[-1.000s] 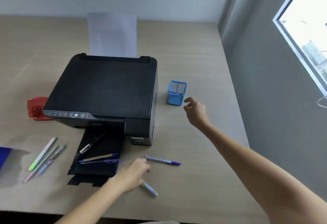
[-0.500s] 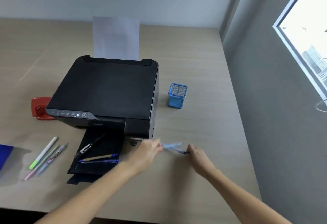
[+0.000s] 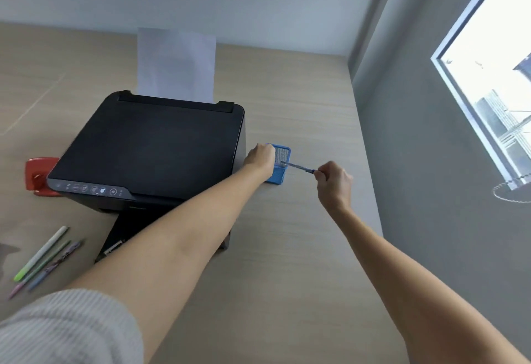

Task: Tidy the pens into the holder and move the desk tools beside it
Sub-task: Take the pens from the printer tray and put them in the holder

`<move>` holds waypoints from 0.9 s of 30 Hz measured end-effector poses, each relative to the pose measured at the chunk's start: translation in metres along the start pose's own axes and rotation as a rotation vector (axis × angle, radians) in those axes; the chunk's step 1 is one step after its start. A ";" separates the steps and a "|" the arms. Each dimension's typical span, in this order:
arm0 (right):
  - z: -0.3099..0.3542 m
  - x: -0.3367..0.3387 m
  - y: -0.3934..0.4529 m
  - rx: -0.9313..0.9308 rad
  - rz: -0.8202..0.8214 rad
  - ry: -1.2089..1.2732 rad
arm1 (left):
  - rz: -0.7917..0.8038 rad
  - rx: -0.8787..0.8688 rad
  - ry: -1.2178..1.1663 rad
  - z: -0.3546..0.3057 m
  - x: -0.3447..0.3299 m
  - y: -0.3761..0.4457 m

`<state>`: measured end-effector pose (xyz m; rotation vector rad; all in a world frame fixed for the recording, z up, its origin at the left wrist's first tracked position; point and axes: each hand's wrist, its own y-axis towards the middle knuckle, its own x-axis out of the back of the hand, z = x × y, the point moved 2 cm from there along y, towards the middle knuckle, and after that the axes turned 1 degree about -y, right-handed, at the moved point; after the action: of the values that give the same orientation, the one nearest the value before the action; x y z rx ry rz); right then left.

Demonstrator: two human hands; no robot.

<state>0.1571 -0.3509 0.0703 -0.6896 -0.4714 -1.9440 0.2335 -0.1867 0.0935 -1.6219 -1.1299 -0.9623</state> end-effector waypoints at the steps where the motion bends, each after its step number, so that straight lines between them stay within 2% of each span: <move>1: 0.002 -0.003 0.008 0.005 0.014 -0.013 | -0.012 -0.007 -0.020 -0.001 -0.002 -0.004; 5: 0.015 -0.016 0.022 0.022 0.097 -0.025 | -0.153 -0.166 -0.131 0.003 -0.002 -0.061; 9: 0.028 -0.030 -0.004 0.125 0.151 0.038 | -0.218 -0.331 -0.407 0.043 0.000 -0.167; 12: 0.019 -0.041 -0.057 0.190 0.193 0.101 | -0.256 -0.184 -0.478 0.112 -0.008 -0.229; 15: 0.011 -0.058 -0.126 0.444 0.321 -0.044 | -0.383 0.062 -0.378 0.211 -0.016 -0.248; 17: 0.019 -0.075 -0.167 0.598 0.475 -0.091 | -0.427 0.218 -0.296 0.270 -0.018 -0.241; 19: 0.033 -0.098 -0.196 0.711 0.633 -0.115 | -0.356 0.311 -0.239 0.311 -0.023 -0.221; 21: 0.051 -0.127 -0.215 0.769 0.724 -0.187 | -0.215 0.300 -0.211 0.336 -0.029 -0.199; 24: 0.084 -0.171 -0.231 0.734 0.739 -0.254 | -0.018 0.208 -0.173 0.354 -0.036 -0.175; 27: 0.110 -0.204 -0.234 0.614 0.718 -0.354 | 0.029 0.098 -0.040 0.363 -0.032 -0.168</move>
<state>0.0496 -0.0444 0.0152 -0.6687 -0.8524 -0.9307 0.0987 0.1799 0.0012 -1.5805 -1.1593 -0.8466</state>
